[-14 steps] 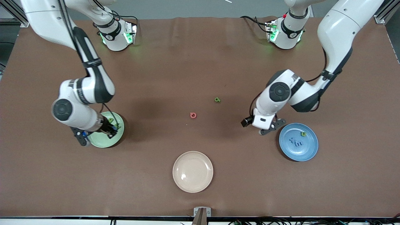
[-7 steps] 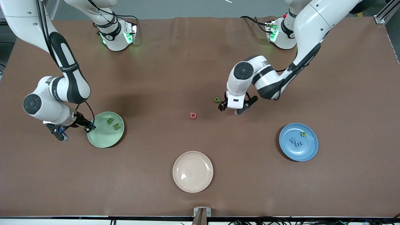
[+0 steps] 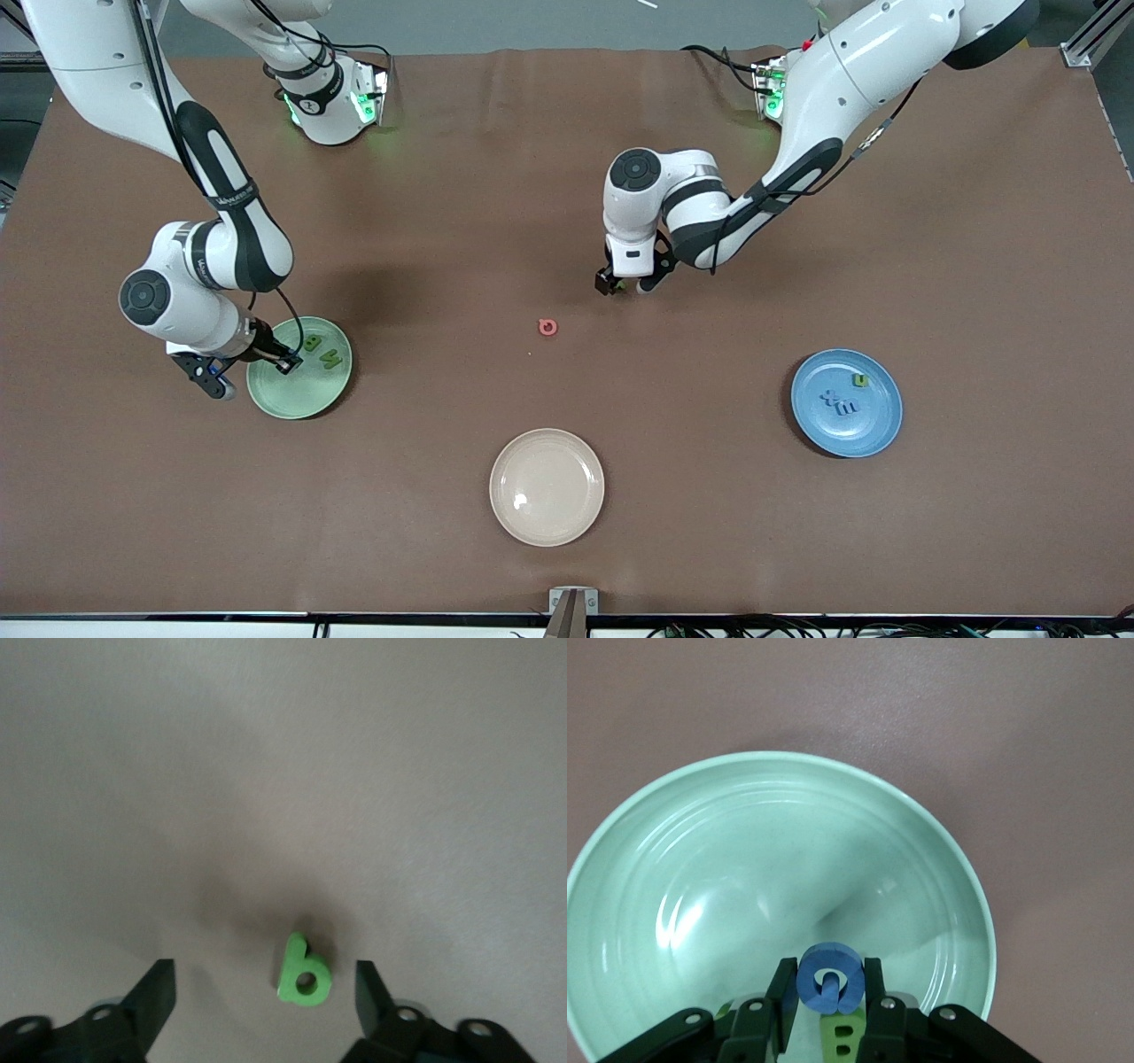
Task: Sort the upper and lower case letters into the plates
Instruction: 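Drop the blue c in the green plate while the left gripper reaches b, then carry the green b to the blue plate while the right gripper grasps a, then drop the pink a in the green plate while the left arm returns to rest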
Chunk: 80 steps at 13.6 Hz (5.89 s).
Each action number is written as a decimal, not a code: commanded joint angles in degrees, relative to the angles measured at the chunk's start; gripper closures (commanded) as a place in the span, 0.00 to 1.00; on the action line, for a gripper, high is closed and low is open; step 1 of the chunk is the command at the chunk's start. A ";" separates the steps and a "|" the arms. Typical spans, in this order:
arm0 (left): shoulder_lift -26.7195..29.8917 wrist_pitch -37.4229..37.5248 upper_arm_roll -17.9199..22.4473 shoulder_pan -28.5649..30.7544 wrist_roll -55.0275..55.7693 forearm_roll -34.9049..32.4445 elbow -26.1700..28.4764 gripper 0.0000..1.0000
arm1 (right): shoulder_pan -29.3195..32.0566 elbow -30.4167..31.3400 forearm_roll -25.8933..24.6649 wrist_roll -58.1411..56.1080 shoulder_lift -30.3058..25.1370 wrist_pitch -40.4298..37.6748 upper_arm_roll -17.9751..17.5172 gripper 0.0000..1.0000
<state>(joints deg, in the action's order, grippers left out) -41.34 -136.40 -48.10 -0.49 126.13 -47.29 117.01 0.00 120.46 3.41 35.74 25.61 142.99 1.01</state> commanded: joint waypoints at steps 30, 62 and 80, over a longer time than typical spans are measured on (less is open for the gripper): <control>0.47 6.92 -3.83 20.59 -40.74 -0.35 -14.53 1.00 | -33.30 -17.26 1.60 69.25 9.26 -2.98 -0.83 0.00; 0.47 31.16 -20.88 43.21 -77.35 10.55 -33.68 0.00 | -25.17 -26.77 -2.62 54.49 9.91 -16.93 -0.74 1.00; 8.46 47.18 -32.50 55.16 -95.80 10.82 -37.91 0.00 | -2.20 -5.23 1.33 8.65 1.19 -4.83 -0.66 0.99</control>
<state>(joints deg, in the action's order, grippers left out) -35.74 -90.85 -79.88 53.60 32.57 -37.14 79.02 -3.10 114.14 4.13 45.45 27.32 136.86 1.28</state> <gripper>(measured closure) 0.000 0.648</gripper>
